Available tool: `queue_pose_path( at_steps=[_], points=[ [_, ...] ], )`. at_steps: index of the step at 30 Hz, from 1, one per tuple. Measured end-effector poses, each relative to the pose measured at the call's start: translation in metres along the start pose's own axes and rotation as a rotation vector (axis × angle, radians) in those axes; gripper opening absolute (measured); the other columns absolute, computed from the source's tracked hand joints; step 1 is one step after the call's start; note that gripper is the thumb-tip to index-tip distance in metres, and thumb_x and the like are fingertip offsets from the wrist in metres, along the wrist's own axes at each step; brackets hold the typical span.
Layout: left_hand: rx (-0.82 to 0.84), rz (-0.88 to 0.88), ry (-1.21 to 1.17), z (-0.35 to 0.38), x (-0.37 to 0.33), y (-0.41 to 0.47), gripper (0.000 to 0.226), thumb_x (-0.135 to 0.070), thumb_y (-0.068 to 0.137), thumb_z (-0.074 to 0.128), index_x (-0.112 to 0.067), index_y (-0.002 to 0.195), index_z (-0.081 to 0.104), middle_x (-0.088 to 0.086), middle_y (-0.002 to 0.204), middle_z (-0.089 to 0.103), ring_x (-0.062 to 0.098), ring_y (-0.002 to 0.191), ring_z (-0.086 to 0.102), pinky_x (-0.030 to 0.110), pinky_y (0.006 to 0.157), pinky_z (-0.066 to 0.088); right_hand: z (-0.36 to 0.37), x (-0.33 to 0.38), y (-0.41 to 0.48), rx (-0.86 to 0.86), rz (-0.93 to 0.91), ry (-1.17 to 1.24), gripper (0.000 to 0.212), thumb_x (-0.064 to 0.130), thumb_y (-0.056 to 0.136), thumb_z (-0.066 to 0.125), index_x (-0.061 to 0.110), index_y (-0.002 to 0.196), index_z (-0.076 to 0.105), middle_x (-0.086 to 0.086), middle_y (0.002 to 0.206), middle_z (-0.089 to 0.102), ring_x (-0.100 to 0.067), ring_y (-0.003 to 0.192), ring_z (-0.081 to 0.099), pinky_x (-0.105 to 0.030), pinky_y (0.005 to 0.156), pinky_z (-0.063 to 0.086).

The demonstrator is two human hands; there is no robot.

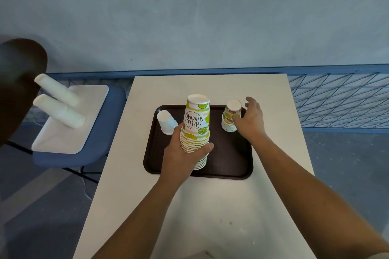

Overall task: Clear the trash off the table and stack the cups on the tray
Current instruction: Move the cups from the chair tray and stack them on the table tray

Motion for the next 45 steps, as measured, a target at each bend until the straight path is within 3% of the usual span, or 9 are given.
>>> queue_pose_path(
  at_steps=[3, 5, 7, 12, 18, 24, 27, 32, 45],
  points=[
    [0.001, 0.014, 0.001, 0.002, -0.004, -0.006, 0.078, -0.046, 0.072, 0.090, -0.042, 0.139, 0.050, -0.028, 0.116, 0.068, -0.008, 0.108, 0.065, 0.023, 0.095, 0.052, -0.029, 0.026, -0.022, -0.142, -0.049, 0.128, 0.050, 0.019, 0.090, 0.066, 0.018, 0.138, 0.050, -0.004, 0.133, 0.052, -0.022, 0.123, 0.051, -0.036, 0.096, 0.052],
    [0.009, 0.019, 0.005, 0.002, -0.007, -0.012, 0.079, -0.048, 0.071, 0.090, -0.043, 0.139, 0.050, -0.027, 0.117, 0.069, -0.007, 0.108, 0.065, 0.026, 0.097, 0.052, -0.043, 0.046, -0.040, -0.150, -0.107, 0.187, 0.036, 0.022, 0.091, 0.060, 0.021, 0.127, 0.059, 0.000, 0.125, 0.053, -0.022, 0.119, 0.053, -0.039, 0.095, 0.054],
    [0.019, 0.019, 0.015, 0.003, -0.011, -0.018, 0.078, -0.051, 0.070, 0.090, -0.046, 0.137, 0.050, -0.031, 0.115, 0.068, -0.009, 0.107, 0.065, 0.026, 0.095, 0.051, -0.052, 0.064, -0.062, -0.071, -0.142, 0.269, 0.030, 0.027, 0.089, 0.057, 0.025, 0.119, 0.064, 0.004, 0.119, 0.057, -0.018, 0.114, 0.056, -0.038, 0.093, 0.054],
    [0.025, 0.031, 0.038, 0.005, -0.020, -0.037, 0.072, -0.048, 0.070, 0.090, -0.048, 0.132, 0.052, -0.031, 0.110, 0.069, -0.010, 0.101, 0.066, 0.020, 0.087, 0.052, -0.059, 0.106, -0.119, 0.334, -0.282, 0.418, 0.028, 0.036, 0.094, 0.067, 0.024, 0.118, 0.068, 0.006, 0.108, 0.070, -0.005, 0.098, 0.065, -0.015, 0.081, 0.051],
    [0.029, 0.050, 0.084, 0.009, -0.029, -0.055, 0.072, -0.048, 0.071, 0.091, -0.053, 0.129, 0.048, -0.040, 0.104, 0.065, -0.016, 0.094, 0.064, 0.011, 0.073, 0.047, -0.061, 0.120, -0.144, 0.413, -0.358, 0.332, 0.038, 0.041, 0.087, 0.076, 0.026, 0.119, 0.063, 0.025, 0.102, 0.067, 0.014, 0.093, 0.064, -0.004, 0.071, 0.048],
    [-0.005, 0.052, 0.100, 0.009, -0.028, -0.060, 0.074, -0.063, 0.060, 0.088, -0.049, 0.122, 0.050, -0.035, 0.104, 0.067, -0.011, 0.092, 0.066, 0.025, 0.081, 0.057, -0.069, 0.121, -0.146, 0.396, -0.359, 0.296, 0.046, 0.045, 0.081, 0.081, 0.025, 0.119, 0.065, 0.022, 0.104, 0.071, 0.007, 0.094, 0.068, -0.013, 0.077, 0.056],
    [-0.016, 0.053, 0.112, 0.010, -0.027, -0.062, 0.078, -0.070, 0.056, 0.086, -0.046, 0.121, 0.051, -0.028, 0.103, 0.069, -0.008, 0.092, 0.068, 0.031, 0.085, 0.061, -0.073, 0.124, -0.148, 0.379, -0.376, 0.270, 0.041, 0.040, 0.082, 0.082, 0.025, 0.115, 0.064, 0.026, 0.098, 0.068, 0.012, 0.091, 0.066, -0.007, 0.072, 0.052],
    [-0.004, 0.067, 0.114, 0.010, -0.029, -0.064, 0.075, -0.068, 0.056, 0.085, -0.049, 0.118, 0.048, -0.033, 0.103, 0.067, -0.011, 0.092, 0.066, 0.025, 0.081, 0.057, -0.077, 0.125, -0.149, 0.411, -0.376, 0.312, 0.033, 0.028, 0.084, 0.082, 0.028, 0.111, 0.063, 0.029, 0.095, 0.066, 0.015, 0.087, 0.066, -0.004, 0.069, 0.049],
    [-0.002, 0.051, 0.151, 0.009, -0.024, -0.064, 0.077, -0.064, 0.060, 0.088, -0.044, 0.123, 0.050, -0.023, 0.104, 0.068, -0.007, 0.093, 0.067, 0.020, 0.079, 0.053, -0.078, 0.122, -0.152, 0.283, -0.349, 0.339, 0.033, 0.037, 0.082, 0.082, 0.031, 0.109, 0.063, 0.028, 0.095, 0.066, 0.013, 0.088, 0.066, -0.007, 0.070, 0.052]
  ],
)
Point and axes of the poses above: each hand's wrist, its own y-axis towards the middle knuckle, its own z-axis out of the palm, x = y × z, the point moved 5 cm from there along y, towards the middle knuckle
